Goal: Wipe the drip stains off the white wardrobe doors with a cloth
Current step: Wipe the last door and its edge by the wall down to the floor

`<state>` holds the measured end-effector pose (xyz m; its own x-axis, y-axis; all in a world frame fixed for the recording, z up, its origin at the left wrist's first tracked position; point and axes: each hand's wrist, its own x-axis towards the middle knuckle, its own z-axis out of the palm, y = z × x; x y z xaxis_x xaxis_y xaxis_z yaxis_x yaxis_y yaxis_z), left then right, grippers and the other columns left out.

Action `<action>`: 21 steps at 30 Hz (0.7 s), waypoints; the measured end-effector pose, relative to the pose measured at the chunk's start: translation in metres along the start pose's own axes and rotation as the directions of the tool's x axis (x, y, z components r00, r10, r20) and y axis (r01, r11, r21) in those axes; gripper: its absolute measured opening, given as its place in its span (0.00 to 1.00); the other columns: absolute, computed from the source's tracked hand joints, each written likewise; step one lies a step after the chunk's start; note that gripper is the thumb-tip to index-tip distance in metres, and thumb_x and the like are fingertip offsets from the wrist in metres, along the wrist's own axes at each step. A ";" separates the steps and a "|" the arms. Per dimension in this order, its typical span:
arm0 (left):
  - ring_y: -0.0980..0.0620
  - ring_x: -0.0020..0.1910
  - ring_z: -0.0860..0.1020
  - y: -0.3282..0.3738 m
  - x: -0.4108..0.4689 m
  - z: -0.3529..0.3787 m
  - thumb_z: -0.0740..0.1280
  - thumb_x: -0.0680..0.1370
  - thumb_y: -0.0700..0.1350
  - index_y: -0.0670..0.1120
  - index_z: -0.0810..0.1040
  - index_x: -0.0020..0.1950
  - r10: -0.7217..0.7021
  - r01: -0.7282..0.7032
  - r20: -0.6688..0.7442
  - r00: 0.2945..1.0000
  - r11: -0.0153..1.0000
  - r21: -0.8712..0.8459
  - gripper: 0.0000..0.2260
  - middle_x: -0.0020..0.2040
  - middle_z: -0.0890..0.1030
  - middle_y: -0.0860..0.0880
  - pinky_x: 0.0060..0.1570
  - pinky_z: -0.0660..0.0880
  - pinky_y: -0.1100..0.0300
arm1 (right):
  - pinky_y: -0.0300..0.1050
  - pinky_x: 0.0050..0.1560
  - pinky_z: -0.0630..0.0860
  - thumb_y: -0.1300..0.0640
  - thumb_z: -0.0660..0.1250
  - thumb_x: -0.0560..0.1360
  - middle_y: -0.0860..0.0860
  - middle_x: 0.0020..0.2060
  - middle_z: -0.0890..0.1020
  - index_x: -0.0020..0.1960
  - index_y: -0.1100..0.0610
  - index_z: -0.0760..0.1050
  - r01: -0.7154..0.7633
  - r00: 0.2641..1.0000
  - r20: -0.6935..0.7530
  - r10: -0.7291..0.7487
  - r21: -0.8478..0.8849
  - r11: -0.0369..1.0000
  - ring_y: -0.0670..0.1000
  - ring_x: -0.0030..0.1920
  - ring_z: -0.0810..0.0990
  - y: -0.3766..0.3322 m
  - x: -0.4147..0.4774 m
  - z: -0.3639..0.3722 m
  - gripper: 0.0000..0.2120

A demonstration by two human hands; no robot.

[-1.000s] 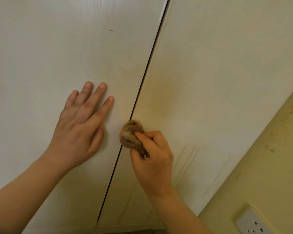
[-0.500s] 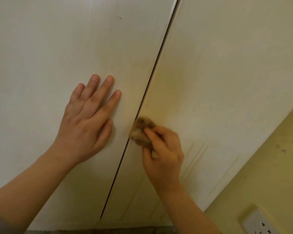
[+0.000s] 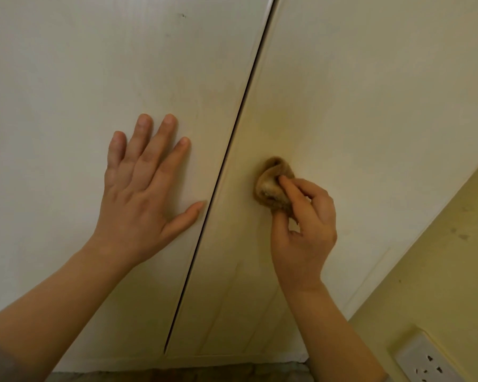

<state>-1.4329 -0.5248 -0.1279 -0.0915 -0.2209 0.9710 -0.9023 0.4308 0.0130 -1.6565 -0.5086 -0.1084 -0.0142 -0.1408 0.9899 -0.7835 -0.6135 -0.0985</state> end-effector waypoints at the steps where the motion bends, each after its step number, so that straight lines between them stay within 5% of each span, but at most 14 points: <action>1: 0.36 0.78 0.54 0.000 0.000 0.000 0.63 0.78 0.61 0.39 0.64 0.76 0.002 -0.002 0.005 1.000 1.000 0.006 0.34 0.78 0.60 0.37 0.76 0.46 0.41 | 0.51 0.52 0.78 0.71 0.65 0.70 0.57 0.51 0.80 0.59 0.62 0.81 0.013 1.000 0.023 -0.013 -0.011 1.000 0.55 0.52 0.79 0.001 -0.009 0.001 0.19; 9: 0.41 0.79 0.49 0.000 -0.002 0.002 0.63 0.76 0.66 0.40 0.61 0.78 -0.018 0.016 0.025 1.000 0.998 0.054 0.40 0.79 0.58 0.38 0.77 0.42 0.42 | 0.44 0.50 0.78 0.67 0.71 0.70 0.52 0.50 0.80 0.54 0.60 0.83 0.098 0.919 0.383 -0.095 0.011 0.995 0.52 0.50 0.79 0.008 -0.085 -0.014 0.13; 12: 0.35 0.78 0.52 0.007 -0.002 0.005 0.61 0.77 0.68 0.39 0.61 0.78 -0.049 0.048 0.018 0.999 0.996 0.075 0.41 0.78 0.58 0.36 0.76 0.41 0.40 | 0.46 0.53 0.78 0.68 0.68 0.70 0.55 0.49 0.81 0.58 0.59 0.82 0.045 0.970 0.239 -0.041 -0.012 0.999 0.53 0.51 0.79 0.006 -0.053 -0.025 0.17; 16: 0.33 0.77 0.50 0.016 -0.003 0.009 0.60 0.75 0.70 0.39 0.58 0.79 -0.103 0.100 0.026 0.994 0.990 0.097 0.44 0.79 0.55 0.36 0.75 0.38 0.39 | 0.57 0.44 0.79 0.72 0.65 0.70 0.57 0.51 0.80 0.59 0.61 0.80 -0.078 0.996 -0.055 0.075 -0.051 0.996 0.57 0.49 0.80 0.023 0.001 -0.030 0.19; 21: 0.32 0.77 0.50 0.014 -0.003 0.011 0.63 0.75 0.69 0.39 0.56 0.80 -0.084 0.078 0.035 0.996 0.988 0.132 0.45 0.79 0.55 0.34 0.74 0.37 0.39 | 0.49 0.57 0.77 0.69 0.65 0.71 0.57 0.53 0.80 0.60 0.60 0.80 -0.085 0.994 0.057 0.092 -0.118 0.989 0.55 0.54 0.78 0.035 -0.041 -0.024 0.18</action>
<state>-1.4502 -0.5272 -0.1330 -0.0303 -0.2865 0.9576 -0.9544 0.2931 0.0575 -1.6983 -0.5063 -0.1500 -0.0504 -0.2409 0.9692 -0.8472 -0.5036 -0.1693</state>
